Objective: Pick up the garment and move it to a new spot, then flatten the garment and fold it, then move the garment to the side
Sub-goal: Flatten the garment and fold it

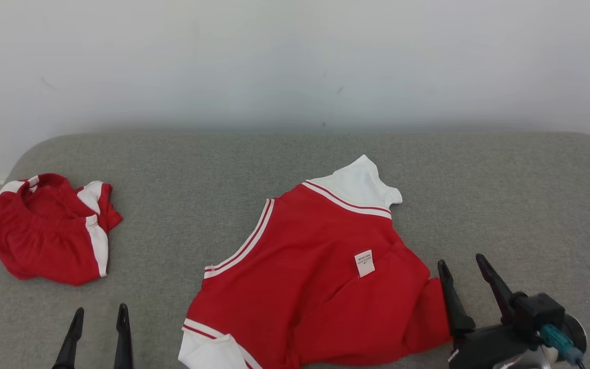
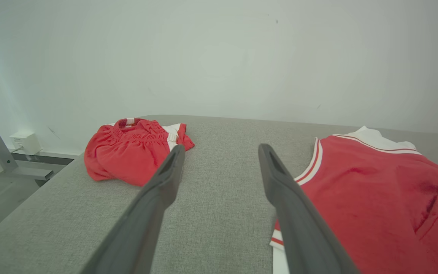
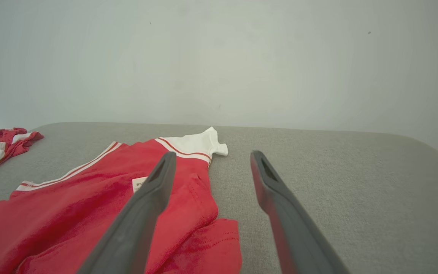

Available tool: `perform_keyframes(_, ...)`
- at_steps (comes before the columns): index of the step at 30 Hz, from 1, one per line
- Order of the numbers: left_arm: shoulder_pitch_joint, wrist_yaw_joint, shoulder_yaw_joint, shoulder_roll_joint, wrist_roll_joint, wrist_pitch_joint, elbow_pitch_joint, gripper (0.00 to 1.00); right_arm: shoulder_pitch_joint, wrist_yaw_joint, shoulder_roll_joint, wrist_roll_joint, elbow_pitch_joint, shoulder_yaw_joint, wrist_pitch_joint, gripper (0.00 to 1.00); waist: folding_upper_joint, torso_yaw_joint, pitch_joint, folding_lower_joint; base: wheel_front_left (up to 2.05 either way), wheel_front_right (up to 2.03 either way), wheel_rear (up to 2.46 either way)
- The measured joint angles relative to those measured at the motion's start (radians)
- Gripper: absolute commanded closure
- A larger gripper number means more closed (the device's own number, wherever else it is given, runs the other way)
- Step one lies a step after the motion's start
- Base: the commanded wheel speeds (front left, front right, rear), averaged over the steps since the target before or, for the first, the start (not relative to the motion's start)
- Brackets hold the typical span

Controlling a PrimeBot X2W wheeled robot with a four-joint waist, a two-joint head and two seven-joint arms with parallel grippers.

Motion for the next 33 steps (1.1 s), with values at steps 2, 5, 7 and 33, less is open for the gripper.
perform_keyframes(2,-0.002,-0.001,0.000,0.000,-0.001,0.000,0.002,0.00,-0.051,0.000,-0.002,0.018,0.047,0.023,0.029,0.00,-0.0001,0.011,0.002,0.0000,0.00,0.00,0.00)
perform_keyframes(5,-0.004,-0.001,-0.005,-0.001,-0.001,0.000,0.003,0.00,-0.131,0.000,-0.008,0.035,0.114,0.049,0.059,0.00,0.0000,0.026,0.009,0.0000,0.00,0.00,0.00)
perform_keyframes(7,-0.012,-0.001,-0.008,-0.001,-0.002,0.000,0.007,0.00,-0.186,0.000,-0.021,0.035,0.169,0.055,0.069,0.00,0.0000,0.037,0.015,0.0001,0.00,0.00,0.00)
perform_keyframes(33,-0.048,-0.009,-0.010,-0.022,-0.004,0.000,0.020,0.00,-0.468,0.000,-0.046,0.051,0.595,0.173,-0.023,1.00,0.0000,0.107,0.070,0.0001,0.00,0.00,0.00)
